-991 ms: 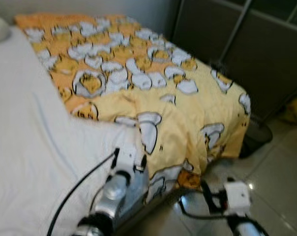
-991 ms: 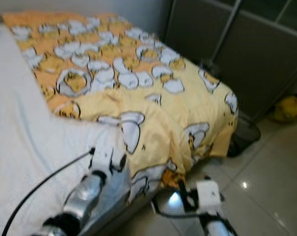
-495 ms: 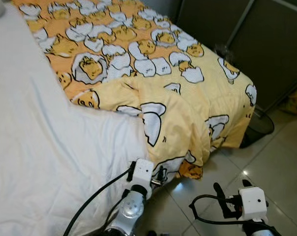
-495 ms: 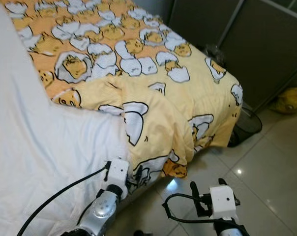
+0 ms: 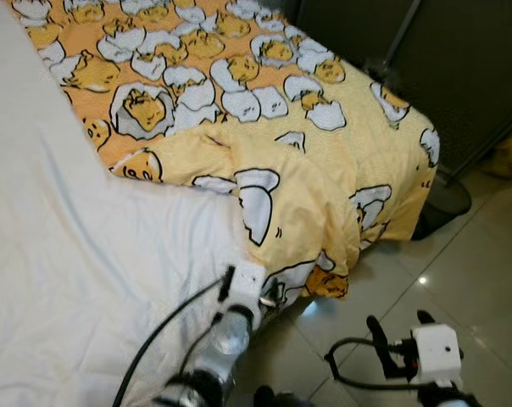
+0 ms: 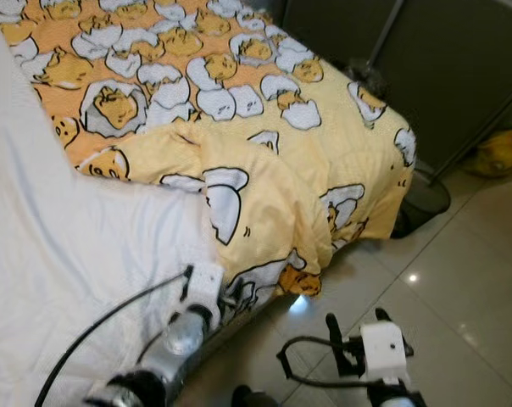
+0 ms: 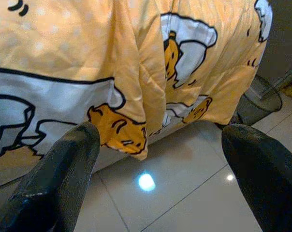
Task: Clean up the room
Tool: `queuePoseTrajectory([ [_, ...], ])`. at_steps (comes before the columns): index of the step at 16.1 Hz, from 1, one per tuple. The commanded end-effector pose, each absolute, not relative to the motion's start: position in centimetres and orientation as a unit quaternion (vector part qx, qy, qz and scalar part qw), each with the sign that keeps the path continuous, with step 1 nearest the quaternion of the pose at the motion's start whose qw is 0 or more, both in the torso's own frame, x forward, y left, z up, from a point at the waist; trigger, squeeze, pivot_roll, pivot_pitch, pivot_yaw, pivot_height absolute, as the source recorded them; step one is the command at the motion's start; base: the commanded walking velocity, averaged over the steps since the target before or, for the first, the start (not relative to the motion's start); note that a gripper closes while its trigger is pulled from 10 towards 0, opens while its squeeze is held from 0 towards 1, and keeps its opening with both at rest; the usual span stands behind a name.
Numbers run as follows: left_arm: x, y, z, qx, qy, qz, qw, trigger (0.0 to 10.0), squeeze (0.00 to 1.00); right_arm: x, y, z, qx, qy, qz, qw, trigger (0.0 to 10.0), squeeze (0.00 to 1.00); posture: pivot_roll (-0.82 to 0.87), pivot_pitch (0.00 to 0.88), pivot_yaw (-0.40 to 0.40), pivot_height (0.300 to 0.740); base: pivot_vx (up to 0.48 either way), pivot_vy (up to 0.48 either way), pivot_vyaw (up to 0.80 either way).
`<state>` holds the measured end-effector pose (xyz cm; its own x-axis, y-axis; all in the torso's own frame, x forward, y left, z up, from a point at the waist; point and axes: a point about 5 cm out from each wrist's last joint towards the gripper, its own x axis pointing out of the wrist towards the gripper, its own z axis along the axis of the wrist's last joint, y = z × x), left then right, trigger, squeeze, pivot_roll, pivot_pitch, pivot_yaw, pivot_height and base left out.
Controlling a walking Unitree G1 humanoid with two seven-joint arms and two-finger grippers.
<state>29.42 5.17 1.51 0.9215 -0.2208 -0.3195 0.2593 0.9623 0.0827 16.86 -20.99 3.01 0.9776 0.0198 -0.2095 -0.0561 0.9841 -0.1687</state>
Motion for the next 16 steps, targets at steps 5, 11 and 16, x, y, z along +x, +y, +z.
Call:
queuePoseTrajectory([
  [5,30.1,3.1,2.5,0.013,0.176,-0.119,0.977,10.0,0.0,13.9,-21.4,3.1,-0.098,0.13,0.003,0.987,10.0,0.0,-0.21,0.281,-0.098,0.74,0.0,0.0,0.0],
  [11,29.5,-0.1,3.3,-0.012,0.174,-0.176,0.969,10.0,0.0,12.4,-21.2,3.3,-0.098,0.143,-0.006,0.985,10.0,0.0,-0.26,0.316,-0.084,0.74,0.0,0.0,0.0],
  [16,28.3,-3.4,4.1,-0.017,0.153,-0.248,0.957,10.0,0.0,11.4,-20.7,3.2,-0.09,0.155,-0.021,0.984,10.0,0.0,-0.27,0.355,-0.065,0.74,0.0,0.0,0.0],
])
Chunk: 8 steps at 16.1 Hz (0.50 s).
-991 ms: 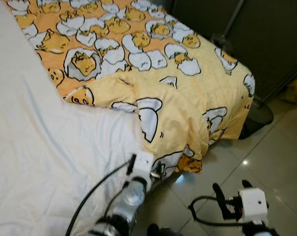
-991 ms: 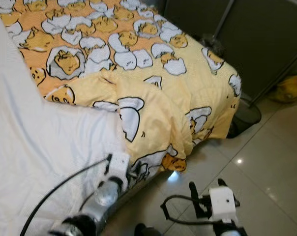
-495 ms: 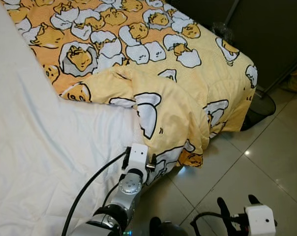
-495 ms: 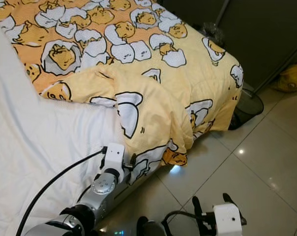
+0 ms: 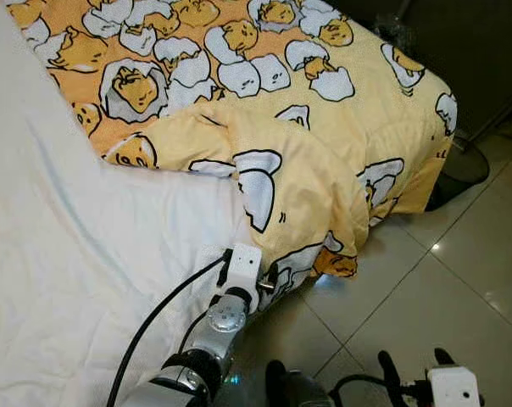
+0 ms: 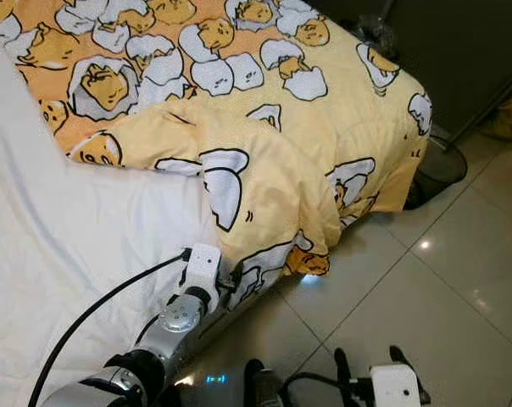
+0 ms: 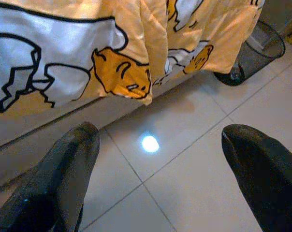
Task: Clean up the room
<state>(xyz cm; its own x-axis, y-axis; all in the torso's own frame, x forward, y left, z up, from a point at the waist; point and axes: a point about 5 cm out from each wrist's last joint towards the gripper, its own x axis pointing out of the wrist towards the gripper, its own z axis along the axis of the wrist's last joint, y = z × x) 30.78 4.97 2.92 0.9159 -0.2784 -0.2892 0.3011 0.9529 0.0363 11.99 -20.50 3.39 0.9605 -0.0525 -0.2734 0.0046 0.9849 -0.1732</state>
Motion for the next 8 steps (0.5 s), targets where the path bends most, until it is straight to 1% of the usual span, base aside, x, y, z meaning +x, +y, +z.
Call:
queuePoseTrajectory([
  [1,28.4,-3.0,4.3,-0.003,0.128,-0.236,0.963,10.0,0.0,11.5,-20.4,3.3,-0.087,0.152,-0.02,0.984,10.0,0.0,-0.26,0.35,-0.055,0.74,0.0,0.0,0.0],
  [2,28.5,-2.0,4.1,0.014,0.105,-0.22,0.97,10.0,0.0,11.6,-20.1,3.1,-0.082,0.151,-0.023,0.985,10.0,0.0,-0.23,0.341,-0.041,0.74,0.0,0.0,0.0],
  [4,27.6,1.6,3.8,0.029,0.024,-0.203,0.979,10.0,0.0,11.6,-19.0,4.1,-0.069,0.132,-0.014,0.989,10.0,0.0,-0.13,0.289,-0.014,0.74,0.0,0.0,0.0],
  [5,27.3,2.3,3.8,0.03,0.011,-0.2,0.979,10.0,0.0,11.6,-18.8,4.4,-0.066,0.128,-0.012,0.99,10.0,0.0,-0.13,0.289,-0.014,0.74,0.0,0.0,0.0],
  [6,26.4,5.0,4.6,0.025,-0.014,-0.19,0.981,10.0,0.0,11.9,-18.5,5.2,-0.057,0.108,-0.014,0.992,10.0,0.0,-0.08,0.23,-0.002,0.74,0.0,0.0,0.0],
  [7,26.2,6.9,5.3,0.016,-0.022,-0.186,0.982,10.0,0.0,13.0,-18.5,5.3,-0.048,0.094,-0.022,0.994,10.0,0.0,-0.03,0.157,0.022,0.74,0.0,0.0,0.0],
  [8,26.6,8.7,6.9,-0.002,-0.038,-0.176,0.984,10.0,0.0,14.5,-18.6,5.7,-0.044,0.071,-0.029,0.996,10.0,0.0,0.01,0.1,0.041,0.74,0.0,0.0,0.0],
])
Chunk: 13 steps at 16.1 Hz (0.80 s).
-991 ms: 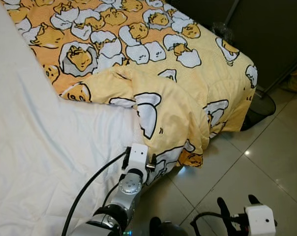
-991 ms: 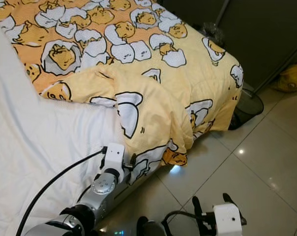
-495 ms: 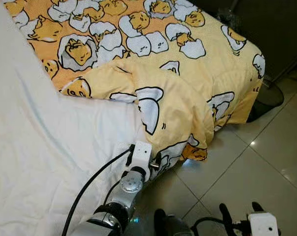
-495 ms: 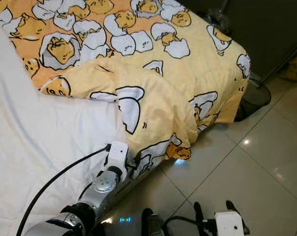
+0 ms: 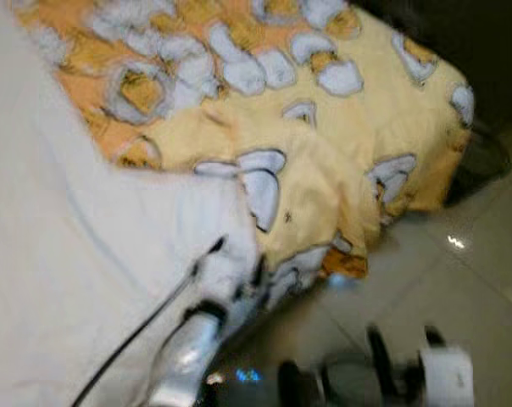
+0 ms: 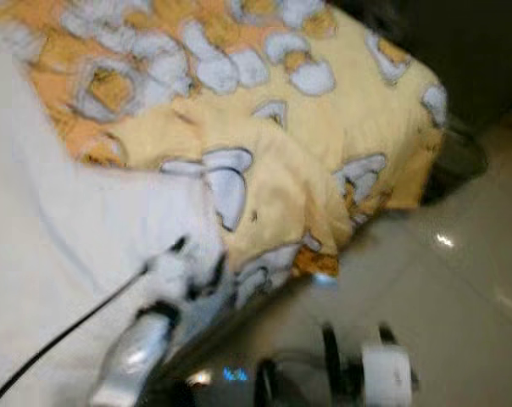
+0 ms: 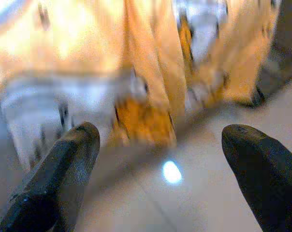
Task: Clean up the room
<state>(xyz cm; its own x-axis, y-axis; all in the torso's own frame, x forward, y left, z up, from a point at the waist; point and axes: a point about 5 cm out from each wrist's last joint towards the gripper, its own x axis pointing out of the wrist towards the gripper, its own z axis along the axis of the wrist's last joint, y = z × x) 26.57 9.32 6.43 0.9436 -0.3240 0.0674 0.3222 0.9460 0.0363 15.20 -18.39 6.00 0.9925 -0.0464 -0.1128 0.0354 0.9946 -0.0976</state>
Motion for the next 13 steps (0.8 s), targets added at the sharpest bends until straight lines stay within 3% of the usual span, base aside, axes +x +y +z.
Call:
queuePoseTrajectory([
  [1,27.4,10.0,7.9,0.009,-0.054,-0.164,0.985,10.0,0.0,16.2,-18.8,5.8,-0.041,0.052,-0.035,0.997,10.0,0.0,0.03,0.044,0.053,0.74,0.0,-0.48,0.0],
  [3,29.7,11.0,7.4,0.001,-0.022,-0.119,0.993,10.0,0.0,20.4,-19.5,5.7,-0.031,0.027,-0.062,0.997,10.0,0.0,0.07,0.0,0.062,0.74,0.0,-0.476,0.0],
  [6,31.6,10.4,7.5,-0.013,0.019,-0.104,0.994,10.0,0.0,23.8,-18.7,6.5,-0.008,0.012,-0.053,0.998,10.0,0.0,0.09,0.0,0.046,0.74,0.0,-0.471,0.0],
  [10,31.4,10.3,5.1,-0.02,0.092,-0.105,0.99,10.0,0.0,23.5,-18.5,5.8,-0.022,0.016,-0.036,0.999,10.0,0.0,0.05,0.0,0.043,0.74,0.0,-0.467,0.0],
  [13,31.7,12.1,3.0,0.054,0.164,-0.048,0.984,10.0,0.0,22.2,-18.3,5.3,-0.033,0.031,-0.02,0.999,10.0,0.0,0.01,0.037,0.024,0.74,0.0,0.0,0.0],
])
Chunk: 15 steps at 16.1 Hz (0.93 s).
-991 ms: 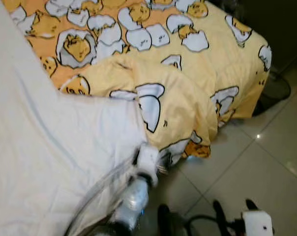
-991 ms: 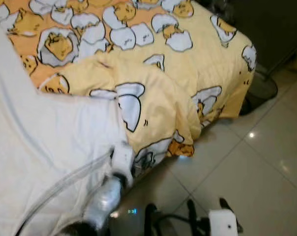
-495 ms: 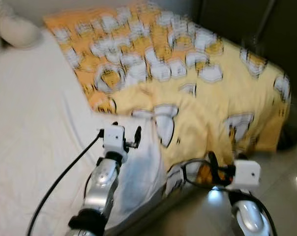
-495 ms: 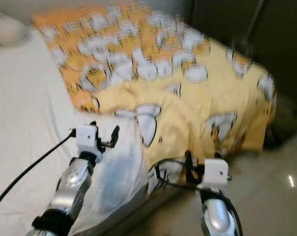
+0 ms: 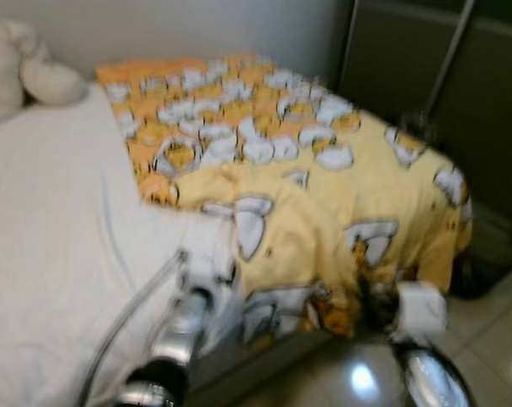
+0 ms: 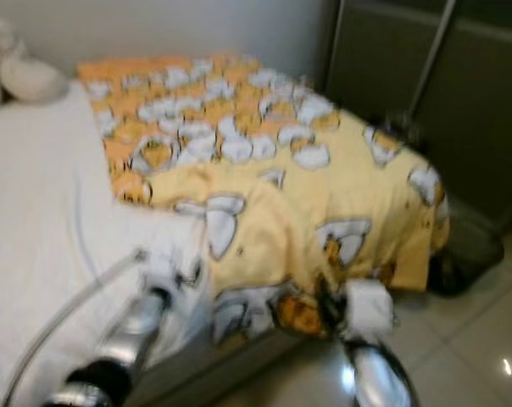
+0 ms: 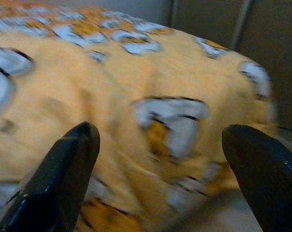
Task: Clean up the room
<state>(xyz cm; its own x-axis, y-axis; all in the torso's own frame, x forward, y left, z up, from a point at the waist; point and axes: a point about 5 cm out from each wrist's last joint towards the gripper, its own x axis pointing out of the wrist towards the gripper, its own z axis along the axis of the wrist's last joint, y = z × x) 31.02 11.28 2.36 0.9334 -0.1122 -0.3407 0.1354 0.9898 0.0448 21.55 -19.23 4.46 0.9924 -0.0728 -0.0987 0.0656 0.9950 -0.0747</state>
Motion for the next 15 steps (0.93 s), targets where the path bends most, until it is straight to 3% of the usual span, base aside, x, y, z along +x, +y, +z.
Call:
queuePoseTrajectory([
  [1,32.0,12.3,3.3,0.049,0.157,-0.049,0.985,10.0,0.0,21.8,-18.2,5.1,-0.036,0.04,-0.013,0.998,10.0,0.0,-0.01,0.047,0.016,0.74,0.0,0.0,0.0],
  [4,32.3,11.1,3.8,0.023,0.141,-0.085,0.986,10.0,0.0,20.1,-18.4,4.2,-0.045,0.063,0.0,0.997,10.0,0.0,-0.03,0.076,-0.006,0.74,0.32,0.0,0.0],
  [10,32.5,10.4,3.5,0.001,0.156,-0.055,0.986,10.0,0.0,19.5,-18.7,4.2,-0.051,0.075,0.008,0.996,10.0,0.0,-0.06,0.095,-0.007,0.74,0.48,0.0,0.0],
  [12,32.1,10.3,2.7,-0.001,0.18,-0.044,0.983,10.0,0.0,18.6,-18.4,3.6,-0.051,0.094,0.024,0.994,10.0,0.0,-0.06,0.114,-0.017,0.74,0.0,0.0,0.0],
  [15,31.9,7.8,3.1,0.004,0.159,-0.103,0.982,10.0,0.0,16.1,-18.3,3.4,-0.06,0.121,0.052,0.99,10.0,0.0,-0.12,0.189,-0.056,0.74,0.0,0.0,0.0],
])
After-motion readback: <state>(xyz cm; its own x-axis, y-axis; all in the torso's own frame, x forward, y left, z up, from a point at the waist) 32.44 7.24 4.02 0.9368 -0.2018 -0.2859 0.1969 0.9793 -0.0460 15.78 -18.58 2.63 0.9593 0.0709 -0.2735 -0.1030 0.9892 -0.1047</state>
